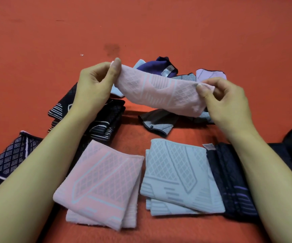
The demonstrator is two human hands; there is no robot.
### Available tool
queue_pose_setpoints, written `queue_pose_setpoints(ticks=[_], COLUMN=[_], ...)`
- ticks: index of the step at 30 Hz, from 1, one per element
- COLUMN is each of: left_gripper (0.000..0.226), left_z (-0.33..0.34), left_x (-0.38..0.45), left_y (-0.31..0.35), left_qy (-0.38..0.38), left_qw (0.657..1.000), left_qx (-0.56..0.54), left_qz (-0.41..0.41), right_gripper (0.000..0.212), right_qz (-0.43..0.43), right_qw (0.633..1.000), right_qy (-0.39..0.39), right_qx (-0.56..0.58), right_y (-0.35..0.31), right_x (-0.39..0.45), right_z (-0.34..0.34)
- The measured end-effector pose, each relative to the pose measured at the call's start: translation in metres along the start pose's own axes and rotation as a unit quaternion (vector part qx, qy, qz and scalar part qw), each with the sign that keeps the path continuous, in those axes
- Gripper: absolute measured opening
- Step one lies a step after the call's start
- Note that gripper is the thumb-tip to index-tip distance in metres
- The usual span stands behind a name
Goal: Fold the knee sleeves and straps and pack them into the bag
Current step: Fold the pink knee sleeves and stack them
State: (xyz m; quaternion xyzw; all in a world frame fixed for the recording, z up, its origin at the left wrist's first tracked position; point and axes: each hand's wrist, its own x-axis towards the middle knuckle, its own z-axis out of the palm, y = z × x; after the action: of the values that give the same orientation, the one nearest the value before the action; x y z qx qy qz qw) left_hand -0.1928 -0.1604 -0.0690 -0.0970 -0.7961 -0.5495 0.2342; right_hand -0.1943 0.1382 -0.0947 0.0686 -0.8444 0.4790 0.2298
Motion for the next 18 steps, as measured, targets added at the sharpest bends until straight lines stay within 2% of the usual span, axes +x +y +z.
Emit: queue_pose_setpoints(ticks=[4, 8, 11, 14, 18], left_gripper=[0.059, 0.066, 0.050, 0.026, 0.024], left_z=[0.005, 0.007, 0.009, 0.007, 0.002], left_x=[-0.001, -0.002, -0.003, -0.005, -0.004], left_y=[-0.001, -0.001, 0.002, 0.002, -0.006], left_qy=[-0.014, -0.017, -0.045, -0.114, -0.138], left_qw=[0.999, 0.999, 0.994, 0.989, 0.987], left_qx=[0.030, -0.017, -0.064, -0.063, -0.054], left_qz=[0.002, -0.041, -0.072, -0.075, -0.062], right_gripper=[0.008, 0.012, 0.015, 0.011, 0.023], right_qz=[-0.009, 0.001, 0.025, 0.037, 0.071], right_qw=[0.999, 0.999, 1.000, 0.999, 0.996], right_qy=[0.051, 0.034, 0.007, 0.023, 0.026], right_qx=[-0.011, 0.010, -0.003, 0.003, 0.040], right_y=[-0.006, -0.015, -0.018, -0.014, -0.008], right_x=[0.001, -0.005, -0.010, -0.007, -0.003], right_z=[-0.004, 0.001, 0.007, 0.007, 0.007])
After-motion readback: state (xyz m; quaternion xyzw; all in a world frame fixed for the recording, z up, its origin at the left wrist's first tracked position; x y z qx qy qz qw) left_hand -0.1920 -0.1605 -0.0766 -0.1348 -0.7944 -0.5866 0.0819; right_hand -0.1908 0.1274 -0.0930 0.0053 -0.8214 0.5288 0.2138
